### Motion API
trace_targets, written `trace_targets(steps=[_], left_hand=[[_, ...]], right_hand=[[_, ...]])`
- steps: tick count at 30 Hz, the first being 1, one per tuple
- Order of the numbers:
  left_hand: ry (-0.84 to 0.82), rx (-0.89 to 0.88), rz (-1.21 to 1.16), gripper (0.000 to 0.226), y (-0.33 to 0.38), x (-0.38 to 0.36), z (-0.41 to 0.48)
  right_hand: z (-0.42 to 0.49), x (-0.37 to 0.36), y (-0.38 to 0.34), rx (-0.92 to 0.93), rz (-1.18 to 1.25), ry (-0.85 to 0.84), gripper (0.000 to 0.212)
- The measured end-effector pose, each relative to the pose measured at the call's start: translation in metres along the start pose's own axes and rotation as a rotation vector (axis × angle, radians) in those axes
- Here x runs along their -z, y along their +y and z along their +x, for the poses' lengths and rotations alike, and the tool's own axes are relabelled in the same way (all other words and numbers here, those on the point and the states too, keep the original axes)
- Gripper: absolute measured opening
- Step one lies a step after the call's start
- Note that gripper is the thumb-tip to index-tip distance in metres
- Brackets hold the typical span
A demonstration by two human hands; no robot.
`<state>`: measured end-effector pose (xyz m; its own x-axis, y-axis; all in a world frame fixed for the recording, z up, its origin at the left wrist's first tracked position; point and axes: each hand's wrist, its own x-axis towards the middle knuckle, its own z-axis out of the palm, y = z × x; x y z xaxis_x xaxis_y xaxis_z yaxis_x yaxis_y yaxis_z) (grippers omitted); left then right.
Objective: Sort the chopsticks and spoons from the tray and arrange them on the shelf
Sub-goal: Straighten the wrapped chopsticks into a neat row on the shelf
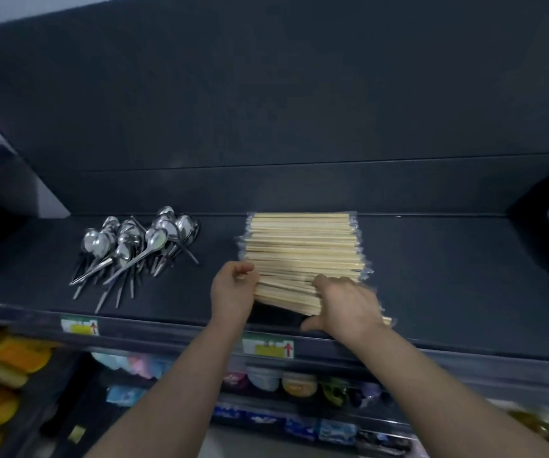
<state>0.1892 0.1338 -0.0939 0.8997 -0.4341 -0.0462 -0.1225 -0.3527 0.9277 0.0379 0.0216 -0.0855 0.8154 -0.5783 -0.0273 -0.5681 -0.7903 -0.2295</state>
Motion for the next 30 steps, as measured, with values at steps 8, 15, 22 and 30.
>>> trace_targets(steps=[8, 15, 22, 30], left_hand=[[-0.034, -0.253, 0.434, 0.022, -0.035, 0.021, 0.011], [-0.274, -0.136, 0.449, 0.06, -0.034, 0.008, 0.024], [-0.269, -0.18, 0.639, 0.06, -0.028, 0.008, 0.024], [-0.345, -0.271, 0.883, 0.058, -0.023, 0.009, 0.025]], right_hand=[[-0.017, -0.009, -0.003, -0.218, 0.107, 0.185, 0.1], [-0.021, -0.028, -0.009, -0.45, 0.359, 0.048, 0.119], [-0.018, -0.031, -0.001, -0.44, 0.244, 0.08, 0.076], [-0.018, -0.033, -0.002, -0.267, 0.069, 0.205, 0.061]])
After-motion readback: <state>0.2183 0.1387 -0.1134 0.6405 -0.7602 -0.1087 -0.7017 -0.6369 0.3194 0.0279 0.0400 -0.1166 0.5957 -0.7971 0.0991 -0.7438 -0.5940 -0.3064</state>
